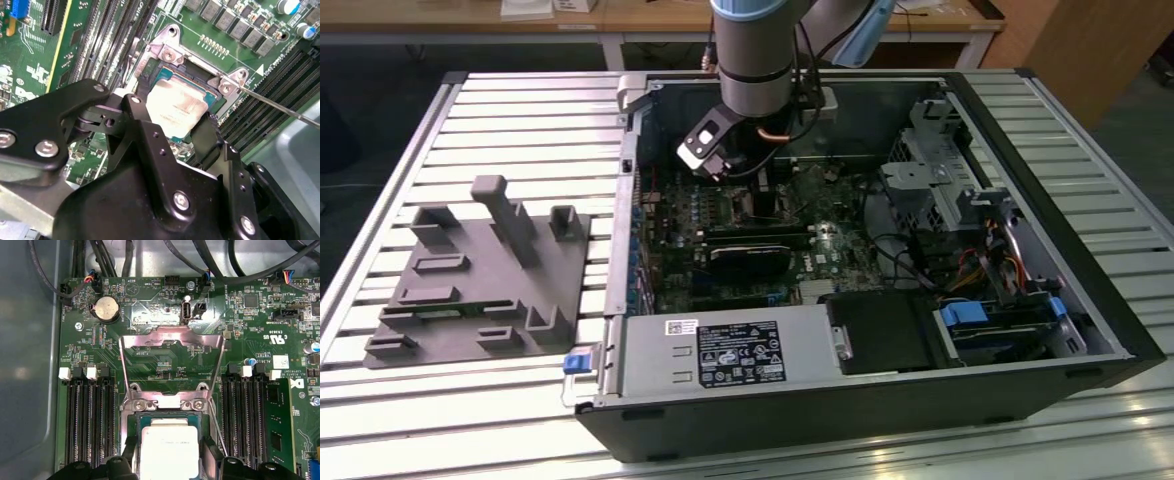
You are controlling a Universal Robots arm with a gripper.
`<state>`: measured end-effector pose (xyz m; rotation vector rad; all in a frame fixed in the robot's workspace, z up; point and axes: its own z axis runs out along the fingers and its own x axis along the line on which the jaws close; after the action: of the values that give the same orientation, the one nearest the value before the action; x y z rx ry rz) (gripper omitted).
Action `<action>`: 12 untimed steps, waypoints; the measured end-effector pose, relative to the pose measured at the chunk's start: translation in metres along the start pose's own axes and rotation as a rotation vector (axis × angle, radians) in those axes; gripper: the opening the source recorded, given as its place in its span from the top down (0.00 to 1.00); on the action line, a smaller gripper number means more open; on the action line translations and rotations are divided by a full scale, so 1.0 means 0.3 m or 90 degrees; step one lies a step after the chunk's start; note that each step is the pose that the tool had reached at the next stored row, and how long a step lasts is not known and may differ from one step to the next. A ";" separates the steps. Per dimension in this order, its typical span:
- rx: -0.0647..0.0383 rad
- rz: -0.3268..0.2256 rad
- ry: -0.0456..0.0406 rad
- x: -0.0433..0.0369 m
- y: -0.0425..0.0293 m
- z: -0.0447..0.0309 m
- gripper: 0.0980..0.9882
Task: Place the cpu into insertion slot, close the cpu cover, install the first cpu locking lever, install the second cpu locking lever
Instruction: 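Place the cpu into insertion slot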
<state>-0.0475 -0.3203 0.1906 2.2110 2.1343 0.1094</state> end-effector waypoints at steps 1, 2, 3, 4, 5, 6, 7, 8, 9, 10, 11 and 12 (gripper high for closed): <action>0.000 0.000 -0.0002 0.000 0.000 0.000 0.42; 0.000 0.000 -0.0003 0.000 0.000 -0.001 0.42; 0.000 0.000 -0.0003 0.000 0.000 -0.001 0.42; 0.000 0.000 -0.0004 0.000 0.000 -0.001 0.42; 0.000 0.000 -0.0004 0.000 0.000 -0.001 0.42; 0.000 0.000 -0.0005 0.000 0.000 -0.003 0.42; 0.000 0.000 -0.0004 0.000 0.000 -0.005 0.42; 0.000 0.000 -0.0003 0.000 0.001 -0.009 0.42; 0.000 0.000 -0.0003 0.000 0.001 -0.015 0.42; 0.000 0.000 -0.0002 0.000 0.002 -0.021 0.42; 0.000 0.000 -0.0002 0.000 0.003 -0.027 0.42; -0.001 0.000 -0.0001 0.000 0.003 -0.033 0.42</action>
<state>-0.0475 -0.3204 0.2005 2.2104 2.1338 0.1102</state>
